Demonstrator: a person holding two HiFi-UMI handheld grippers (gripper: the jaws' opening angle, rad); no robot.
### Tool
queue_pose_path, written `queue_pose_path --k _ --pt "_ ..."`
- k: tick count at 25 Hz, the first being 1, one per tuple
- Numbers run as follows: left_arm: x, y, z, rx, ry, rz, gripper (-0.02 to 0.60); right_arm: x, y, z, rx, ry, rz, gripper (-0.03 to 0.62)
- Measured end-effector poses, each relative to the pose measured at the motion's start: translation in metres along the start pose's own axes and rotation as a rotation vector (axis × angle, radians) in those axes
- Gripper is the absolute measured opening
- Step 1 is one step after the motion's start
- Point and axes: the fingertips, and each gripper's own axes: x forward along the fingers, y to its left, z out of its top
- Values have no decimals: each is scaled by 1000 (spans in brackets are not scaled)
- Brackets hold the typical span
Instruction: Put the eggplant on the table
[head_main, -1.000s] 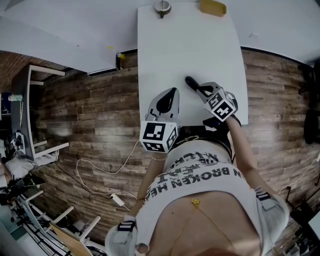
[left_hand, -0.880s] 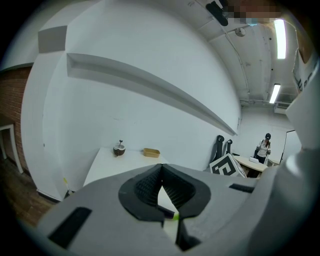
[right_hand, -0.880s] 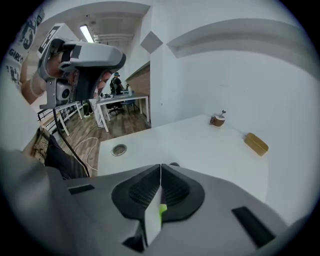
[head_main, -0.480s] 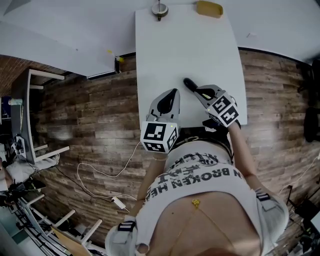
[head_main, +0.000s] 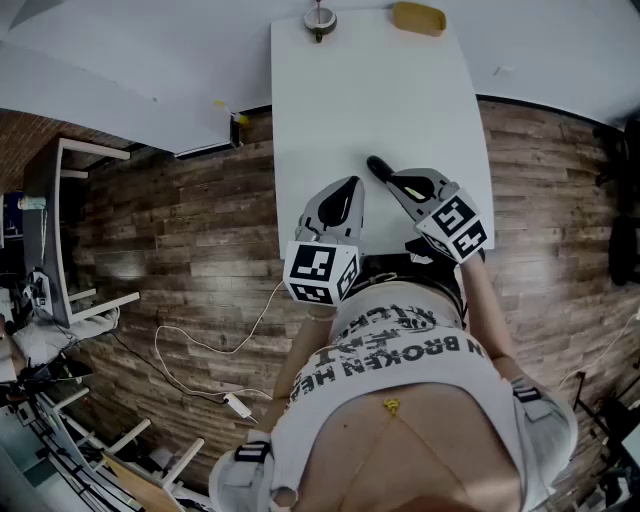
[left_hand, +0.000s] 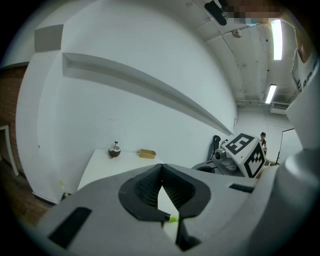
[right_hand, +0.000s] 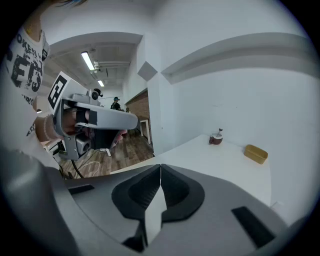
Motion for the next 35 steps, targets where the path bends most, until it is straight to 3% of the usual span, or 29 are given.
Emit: queue_pose_path --k 16,35 --pt "3 -8 10 14 -21 -33 -2 -24 7 49 -44 -150 -13 9" --pt "-2 -19 57 77 -129 -59 -2 -59 8 115 -91 -371 -54 9"
